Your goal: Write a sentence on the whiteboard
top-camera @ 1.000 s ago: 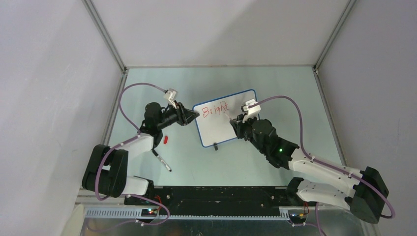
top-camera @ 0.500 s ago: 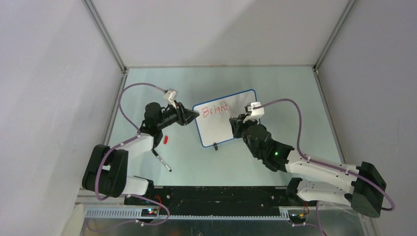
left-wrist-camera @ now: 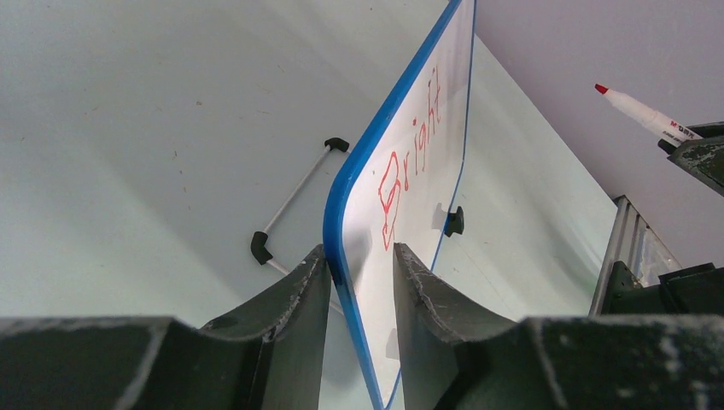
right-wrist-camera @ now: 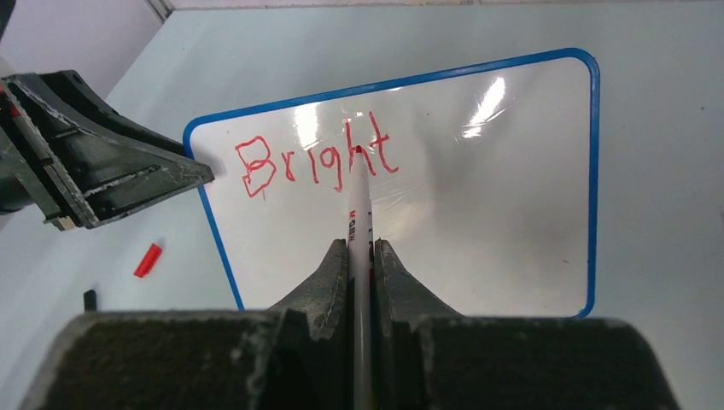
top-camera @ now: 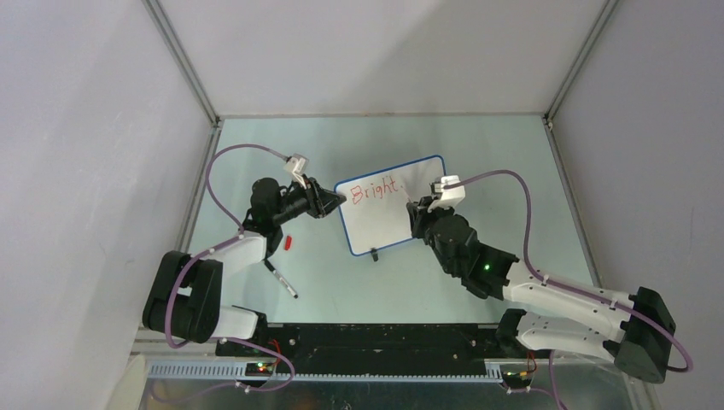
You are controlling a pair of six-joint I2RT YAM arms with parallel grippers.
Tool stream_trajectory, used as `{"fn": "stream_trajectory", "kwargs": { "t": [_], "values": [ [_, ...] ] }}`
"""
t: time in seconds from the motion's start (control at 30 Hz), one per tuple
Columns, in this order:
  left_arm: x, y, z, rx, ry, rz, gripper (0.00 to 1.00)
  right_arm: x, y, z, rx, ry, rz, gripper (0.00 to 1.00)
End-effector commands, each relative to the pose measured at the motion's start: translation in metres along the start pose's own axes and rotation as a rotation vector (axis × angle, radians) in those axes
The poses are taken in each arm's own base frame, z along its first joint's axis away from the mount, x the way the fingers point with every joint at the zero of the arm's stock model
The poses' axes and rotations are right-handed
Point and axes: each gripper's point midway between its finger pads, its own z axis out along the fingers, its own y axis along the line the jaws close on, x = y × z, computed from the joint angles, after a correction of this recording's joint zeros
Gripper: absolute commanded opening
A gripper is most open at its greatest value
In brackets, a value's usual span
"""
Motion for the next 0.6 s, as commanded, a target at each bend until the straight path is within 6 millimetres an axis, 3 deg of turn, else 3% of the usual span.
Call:
{"fn": "stream_trajectory", "kwargs": {
  "t": [0.0, 0.13, 0.3, 0.57],
  "values": [
    [-0.016, -0.007, 0.003, 0.027, -0.043, 0.035, 0.38, -0.017, 0.008, -0.002, -0.070, -0.003, -0.068, 0.00],
    [-0.016, -0.006, 0.003, 0.021, -0.041, 0.036, 0.38, -0.008, 0.017, -0.001, -0.131, 0.029, -0.119, 0.00],
    [-0.016, -0.005, 0.003, 0.014, -0.042, 0.041, 0.38, -0.010, 0.009, 0.004, -0.136, 0.055, -0.093, 0.00],
    [-0.016, -0.005, 0.003, 0.012, -0.039, 0.045, 0.38, -0.016, -0.040, 0.018, -0.089, 0.174, 0.075, 0.00]
  ]
}}
